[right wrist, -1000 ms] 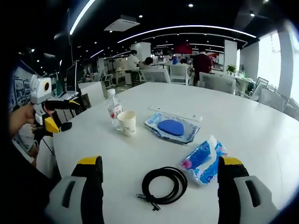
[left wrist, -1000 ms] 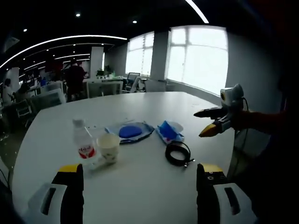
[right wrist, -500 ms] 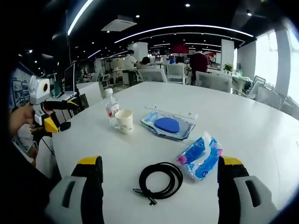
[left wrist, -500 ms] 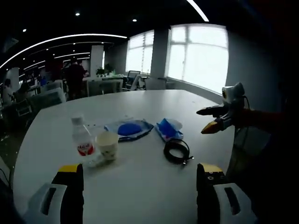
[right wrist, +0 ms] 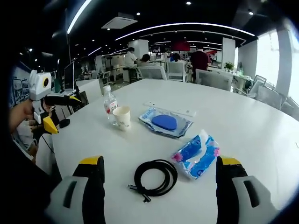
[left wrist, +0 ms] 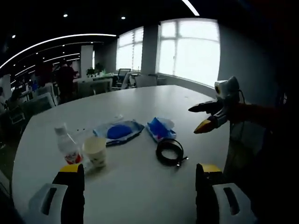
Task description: Arrange the tabletop items into an orderly group along one side of the table until the central work area is clear of visible clutter.
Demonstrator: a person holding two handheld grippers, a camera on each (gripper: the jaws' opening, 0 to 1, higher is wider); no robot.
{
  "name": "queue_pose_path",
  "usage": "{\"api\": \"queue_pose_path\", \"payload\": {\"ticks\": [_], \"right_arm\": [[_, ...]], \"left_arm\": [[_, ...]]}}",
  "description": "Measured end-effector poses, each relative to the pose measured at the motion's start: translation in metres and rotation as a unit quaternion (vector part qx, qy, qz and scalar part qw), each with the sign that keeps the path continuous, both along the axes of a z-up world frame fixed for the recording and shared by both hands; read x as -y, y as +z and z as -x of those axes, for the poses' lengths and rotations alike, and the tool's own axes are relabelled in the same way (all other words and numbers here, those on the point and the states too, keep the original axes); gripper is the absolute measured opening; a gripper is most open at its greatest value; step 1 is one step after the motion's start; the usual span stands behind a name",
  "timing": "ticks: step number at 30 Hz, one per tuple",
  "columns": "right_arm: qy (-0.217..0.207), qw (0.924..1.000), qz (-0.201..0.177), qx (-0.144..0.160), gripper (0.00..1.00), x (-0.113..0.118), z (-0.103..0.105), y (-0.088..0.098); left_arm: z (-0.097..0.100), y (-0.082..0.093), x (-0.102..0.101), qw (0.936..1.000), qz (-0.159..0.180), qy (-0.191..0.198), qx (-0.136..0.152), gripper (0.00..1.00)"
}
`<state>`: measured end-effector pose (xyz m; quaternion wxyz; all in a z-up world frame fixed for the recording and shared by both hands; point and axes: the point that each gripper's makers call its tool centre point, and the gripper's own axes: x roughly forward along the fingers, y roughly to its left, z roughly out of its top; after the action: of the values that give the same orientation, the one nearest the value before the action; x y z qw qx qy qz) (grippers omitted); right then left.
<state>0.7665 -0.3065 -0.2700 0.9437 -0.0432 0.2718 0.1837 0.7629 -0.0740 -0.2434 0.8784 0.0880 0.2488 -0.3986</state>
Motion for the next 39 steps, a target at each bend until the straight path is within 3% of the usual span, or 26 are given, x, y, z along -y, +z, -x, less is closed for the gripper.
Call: {"api": "queue_pose_path", "payload": {"ticks": [24, 39], "right_arm": [[0.008, 0.9996, 0.025, -0.009, 0.85, 0.025, -0.008, -0.002], [0.022, 0.9982, 0.052, -0.018, 0.81, 0.045, -0.021, -0.011]], "left_arm": [[-0.007, -0.002, 0.063, 0.9967, -0.004, -0.081, -0.001, 0.92], [-0.018, -0.008, 0.084, 0.9954, 0.0, -0.095, -0.01, 0.92]]}}
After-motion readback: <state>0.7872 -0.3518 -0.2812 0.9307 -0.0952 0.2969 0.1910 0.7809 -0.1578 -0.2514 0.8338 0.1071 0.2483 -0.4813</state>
